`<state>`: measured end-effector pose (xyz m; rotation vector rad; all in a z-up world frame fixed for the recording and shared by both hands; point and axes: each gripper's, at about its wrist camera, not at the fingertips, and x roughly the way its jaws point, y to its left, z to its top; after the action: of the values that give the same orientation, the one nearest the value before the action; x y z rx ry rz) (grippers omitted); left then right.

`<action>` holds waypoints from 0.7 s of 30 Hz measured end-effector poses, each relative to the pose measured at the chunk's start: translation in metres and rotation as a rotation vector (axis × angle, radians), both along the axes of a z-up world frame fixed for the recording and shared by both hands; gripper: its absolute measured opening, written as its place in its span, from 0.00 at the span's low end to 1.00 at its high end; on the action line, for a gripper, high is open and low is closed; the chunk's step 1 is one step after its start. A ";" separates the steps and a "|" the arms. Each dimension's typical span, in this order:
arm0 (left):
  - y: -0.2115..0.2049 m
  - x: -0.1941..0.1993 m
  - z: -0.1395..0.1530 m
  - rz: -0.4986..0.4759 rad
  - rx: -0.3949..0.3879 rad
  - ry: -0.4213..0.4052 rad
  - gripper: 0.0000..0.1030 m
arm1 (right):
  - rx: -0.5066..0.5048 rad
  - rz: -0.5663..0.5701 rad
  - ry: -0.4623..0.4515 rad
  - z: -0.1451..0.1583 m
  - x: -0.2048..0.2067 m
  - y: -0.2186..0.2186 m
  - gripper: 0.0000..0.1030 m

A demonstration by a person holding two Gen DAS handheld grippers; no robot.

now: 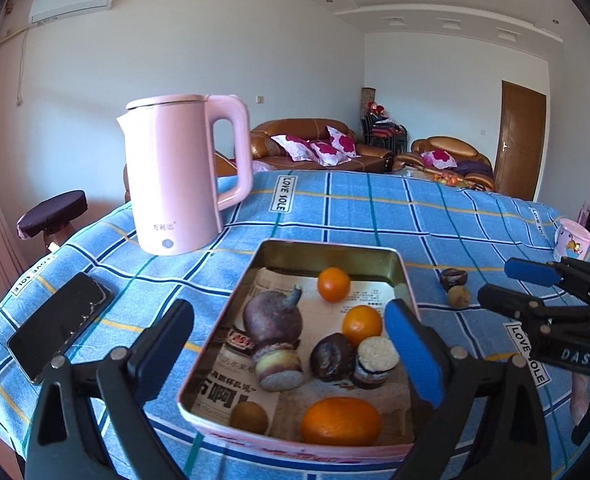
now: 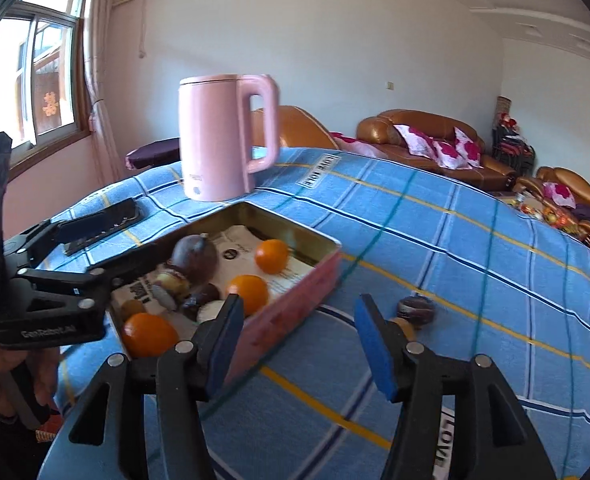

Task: Organize fruits
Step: 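Grasp the small tan fruit on the tablecloth with the right tool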

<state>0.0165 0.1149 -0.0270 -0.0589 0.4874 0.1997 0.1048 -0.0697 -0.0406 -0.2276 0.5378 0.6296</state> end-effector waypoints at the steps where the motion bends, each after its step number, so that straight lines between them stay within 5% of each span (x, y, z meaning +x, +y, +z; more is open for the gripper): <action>1: -0.006 0.003 0.001 -0.009 0.007 -0.001 0.97 | -0.008 -0.038 0.006 -0.001 0.006 -0.009 0.58; 6: -0.026 0.022 0.004 -0.021 0.020 0.004 0.97 | -0.013 -0.139 0.085 -0.011 0.037 -0.033 0.58; 14: -0.037 0.040 0.014 -0.019 0.023 0.008 0.98 | -0.047 -0.144 0.196 -0.033 0.069 -0.012 0.56; 18: -0.040 0.047 0.017 -0.022 0.014 0.012 0.98 | -0.095 -0.142 0.232 -0.044 0.079 -0.003 0.31; 21: -0.047 0.051 0.019 -0.029 0.009 0.014 0.97 | -0.060 -0.135 0.250 -0.043 0.080 -0.010 0.28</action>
<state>0.0677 0.0678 -0.0083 -0.0417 0.5007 0.1739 0.1851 -0.0793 -0.0839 -0.1677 0.8066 0.5134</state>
